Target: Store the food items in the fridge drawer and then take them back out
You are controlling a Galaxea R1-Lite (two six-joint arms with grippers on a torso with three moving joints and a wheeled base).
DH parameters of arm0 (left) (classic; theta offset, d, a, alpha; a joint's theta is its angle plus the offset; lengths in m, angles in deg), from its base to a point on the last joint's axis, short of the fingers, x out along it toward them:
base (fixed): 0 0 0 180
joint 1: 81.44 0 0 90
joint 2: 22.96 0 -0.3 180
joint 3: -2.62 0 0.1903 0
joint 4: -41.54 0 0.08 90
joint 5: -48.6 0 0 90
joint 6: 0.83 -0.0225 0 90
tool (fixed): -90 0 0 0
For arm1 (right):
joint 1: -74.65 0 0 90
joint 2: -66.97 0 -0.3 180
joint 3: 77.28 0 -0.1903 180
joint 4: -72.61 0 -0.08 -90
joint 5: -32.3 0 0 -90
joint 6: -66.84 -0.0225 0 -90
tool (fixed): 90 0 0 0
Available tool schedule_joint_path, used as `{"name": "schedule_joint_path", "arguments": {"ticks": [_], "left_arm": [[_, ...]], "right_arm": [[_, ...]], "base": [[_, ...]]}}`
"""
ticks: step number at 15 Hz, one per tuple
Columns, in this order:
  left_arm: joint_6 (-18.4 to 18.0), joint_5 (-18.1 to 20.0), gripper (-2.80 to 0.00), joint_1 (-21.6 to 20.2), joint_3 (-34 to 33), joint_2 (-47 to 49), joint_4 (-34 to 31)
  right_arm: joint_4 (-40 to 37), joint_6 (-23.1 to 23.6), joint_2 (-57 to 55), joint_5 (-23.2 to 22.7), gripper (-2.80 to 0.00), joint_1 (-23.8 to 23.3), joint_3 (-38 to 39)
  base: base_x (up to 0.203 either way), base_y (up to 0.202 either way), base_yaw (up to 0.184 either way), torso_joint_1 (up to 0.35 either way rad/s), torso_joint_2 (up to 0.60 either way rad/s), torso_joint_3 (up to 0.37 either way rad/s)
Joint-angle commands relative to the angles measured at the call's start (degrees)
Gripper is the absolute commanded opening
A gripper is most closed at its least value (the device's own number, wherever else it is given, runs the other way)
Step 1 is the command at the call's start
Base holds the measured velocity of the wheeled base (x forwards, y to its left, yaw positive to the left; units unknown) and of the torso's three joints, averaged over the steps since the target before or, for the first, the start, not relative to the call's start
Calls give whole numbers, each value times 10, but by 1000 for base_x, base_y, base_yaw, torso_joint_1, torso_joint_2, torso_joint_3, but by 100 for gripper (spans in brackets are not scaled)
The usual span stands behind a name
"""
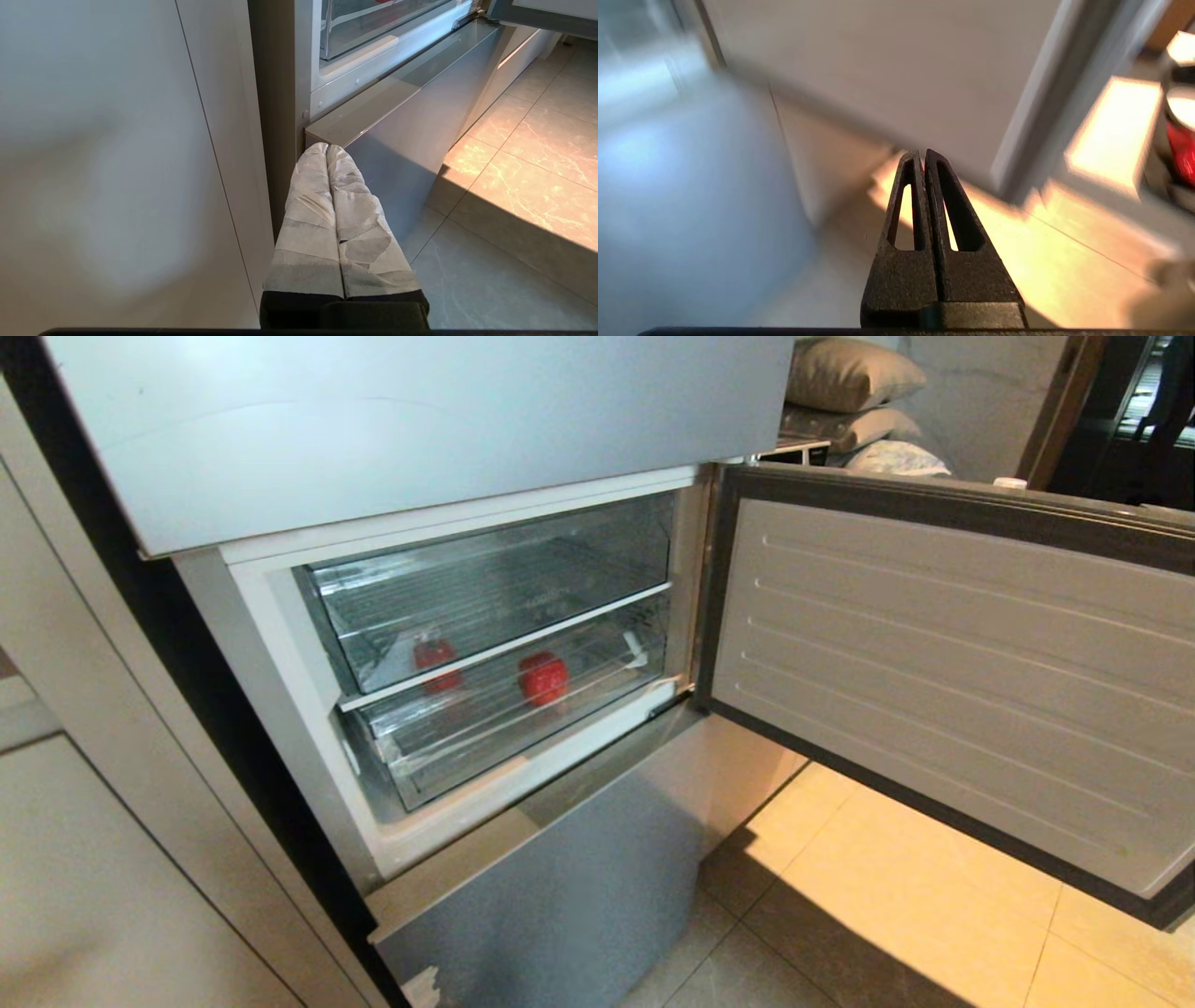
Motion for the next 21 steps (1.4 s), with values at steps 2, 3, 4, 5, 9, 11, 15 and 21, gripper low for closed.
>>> {"name": "schedule_joint_path", "arguments": {"ticks": [2,3,4,5,9,11,15,21], "left_arm": [[0,0,-280,0,0,0,0],[0,0,-280,0,0,0,0],[0,0,-280,0,0,0,0],[0,0,-280,0,0,0,0],[0,0,-280,0,0,0,0],[0,0,-280,0,0,0,0],[0,0,-280,0,0,0,0],[0,0,-280,0,0,0,0]], "right_arm": [[-86,50,189,-53,-280,-43,71],[-112,56,228,-74,-280,-46,75],[-136,59,263,-92,-280,-48,75],[-146,60,280,-101,-280,-49,76],[-198,24,279,-140,-280,-50,81],[-217,21,279,-144,-280,-50,74],[-193,8,279,-143,-280,-50,83],[-195,10,279,-139,-280,-50,83]], "base": [[0,0,0,0,0,0],[0,0,0,0,0,0],[0,0,0,0,0,0],[0,0,0,0,0,0],[0,0,0,0,0,0],[0,0,0,0,0,0],[0,0,0,0,0,0],[0,0,0,82,-164,-85]]}}
